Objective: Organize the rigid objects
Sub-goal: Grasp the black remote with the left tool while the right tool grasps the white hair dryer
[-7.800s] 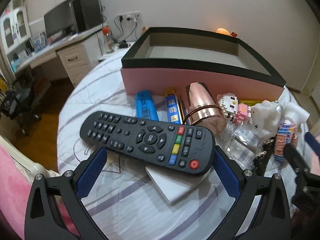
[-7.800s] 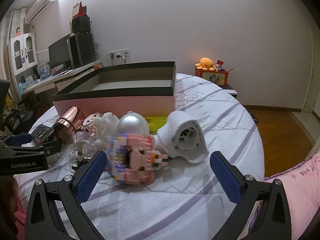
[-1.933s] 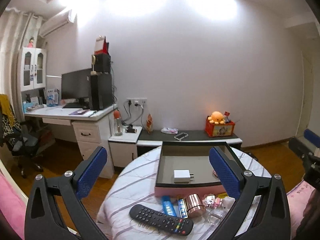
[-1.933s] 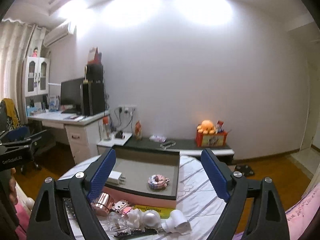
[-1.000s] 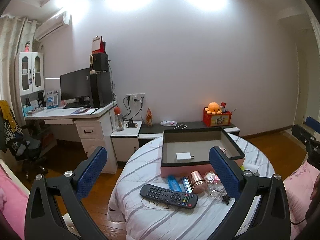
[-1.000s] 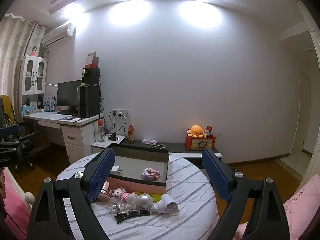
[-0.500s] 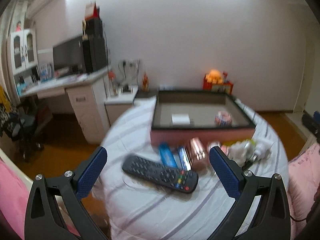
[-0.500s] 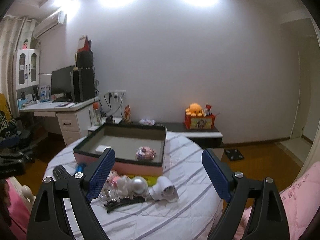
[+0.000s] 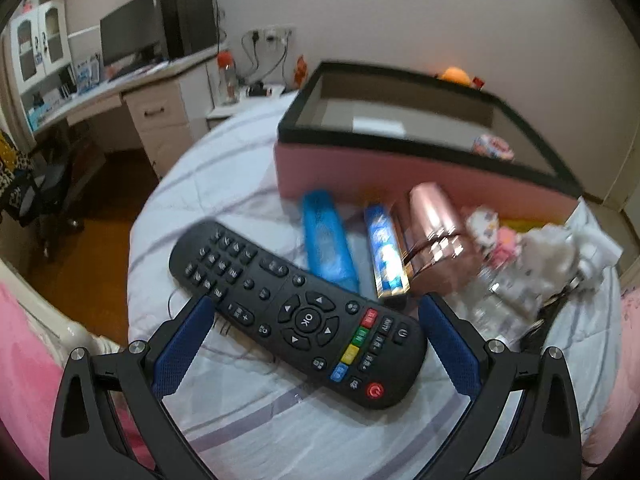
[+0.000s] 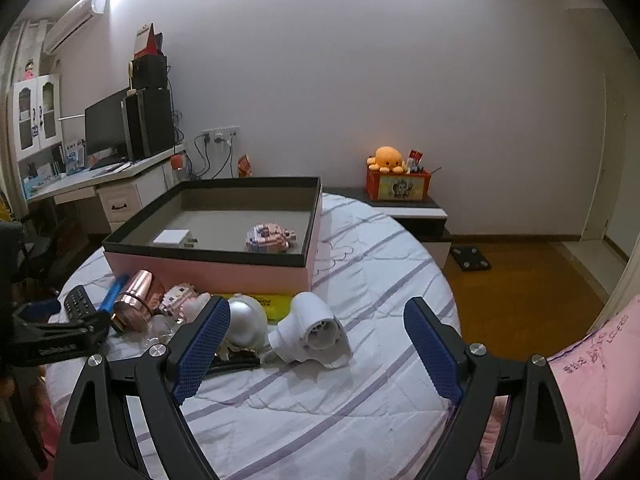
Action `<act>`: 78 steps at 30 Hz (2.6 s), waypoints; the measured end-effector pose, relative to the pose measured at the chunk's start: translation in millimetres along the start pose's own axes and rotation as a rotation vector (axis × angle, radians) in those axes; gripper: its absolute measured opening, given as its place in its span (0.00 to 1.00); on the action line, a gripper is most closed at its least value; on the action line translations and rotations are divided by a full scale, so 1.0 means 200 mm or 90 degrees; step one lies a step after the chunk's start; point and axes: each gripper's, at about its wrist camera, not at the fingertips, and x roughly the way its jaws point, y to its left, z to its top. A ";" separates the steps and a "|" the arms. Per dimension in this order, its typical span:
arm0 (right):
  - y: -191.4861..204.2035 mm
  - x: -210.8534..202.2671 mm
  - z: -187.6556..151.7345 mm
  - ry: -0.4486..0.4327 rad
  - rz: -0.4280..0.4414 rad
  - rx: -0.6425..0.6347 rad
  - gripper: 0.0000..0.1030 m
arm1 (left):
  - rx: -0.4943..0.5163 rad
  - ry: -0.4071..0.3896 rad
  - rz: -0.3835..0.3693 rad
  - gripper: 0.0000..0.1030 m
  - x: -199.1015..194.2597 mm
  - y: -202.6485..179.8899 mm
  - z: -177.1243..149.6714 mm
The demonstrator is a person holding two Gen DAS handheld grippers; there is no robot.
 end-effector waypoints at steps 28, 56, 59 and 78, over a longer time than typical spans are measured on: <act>0.04 0.12 -0.06 0.059 0.011 -0.005 0.87 | 0.056 -0.023 0.003 0.60 0.03 0.24 -0.05; -0.02 0.38 -0.08 0.132 0.018 0.027 0.87 | 0.085 -0.006 -0.097 0.43 -0.01 0.24 -0.05; -0.03 0.41 -0.07 0.137 0.025 0.027 0.87 | 0.093 -0.005 -0.092 0.43 0.00 0.23 -0.05; -0.06 0.35 -0.10 0.136 0.081 0.042 0.62 | 0.095 -0.026 -0.094 0.43 -0.07 0.21 -0.07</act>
